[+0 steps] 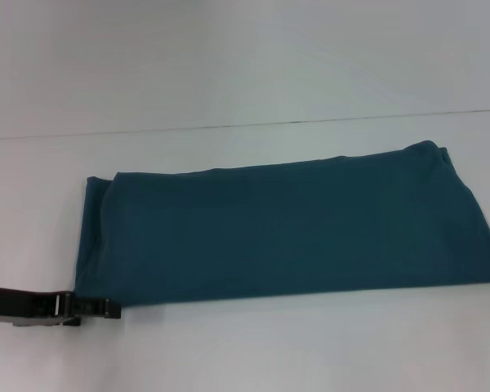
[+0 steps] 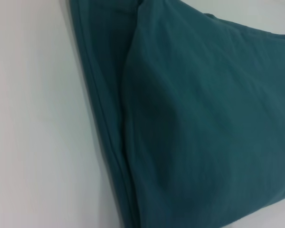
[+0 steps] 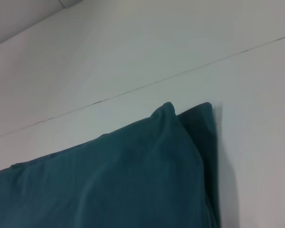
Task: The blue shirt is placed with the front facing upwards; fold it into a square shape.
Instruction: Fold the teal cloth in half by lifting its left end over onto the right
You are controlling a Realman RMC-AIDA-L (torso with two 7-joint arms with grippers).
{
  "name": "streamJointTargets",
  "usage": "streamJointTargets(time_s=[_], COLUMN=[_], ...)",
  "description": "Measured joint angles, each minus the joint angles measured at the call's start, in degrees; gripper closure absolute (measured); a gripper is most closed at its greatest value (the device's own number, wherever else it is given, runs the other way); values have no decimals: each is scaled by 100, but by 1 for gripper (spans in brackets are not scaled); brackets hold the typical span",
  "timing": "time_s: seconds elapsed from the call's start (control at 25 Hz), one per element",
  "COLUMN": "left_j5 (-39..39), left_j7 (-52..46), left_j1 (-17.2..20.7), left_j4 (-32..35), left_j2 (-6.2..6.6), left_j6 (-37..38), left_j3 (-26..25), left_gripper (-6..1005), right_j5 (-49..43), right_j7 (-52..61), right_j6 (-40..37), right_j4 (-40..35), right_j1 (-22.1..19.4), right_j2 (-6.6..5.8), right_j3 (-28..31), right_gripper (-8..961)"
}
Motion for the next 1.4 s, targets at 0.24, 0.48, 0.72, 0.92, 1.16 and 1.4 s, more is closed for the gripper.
streamJointTargets(time_s=[0.24,0.48,0.72,0.92,1.16,1.4], left_j5=[-43,-54,-102,-202,-167,-80], left_j7=[53,69,101,128,117,88], left_j1=[-53,-156,-256,-273,-123,0], left_j4=[-47,-48,-31,10,87,233], left_j2=[0,-2,-20,-1,1,0], left_j6=[-100,-139,-197,-151,-3,263], left_j3=[0,0,0,-1,-1,-4], left_gripper=[98,98,98,99,99,99], right_j5=[10,18,18,18,17,17], right_j7=[0,-1,-4,-17,-16,-11], right_j6=[0,-1,-2,-3,42,46], right_j4=[-4,-4,1,6,14,14], right_j1=[3,2,-19,-24,-21,-6], right_j2=[3,9,9,10,10,-9], right_j3=[-10,2,14,19,9,6], right_gripper=[147,147,146,146,146,147])
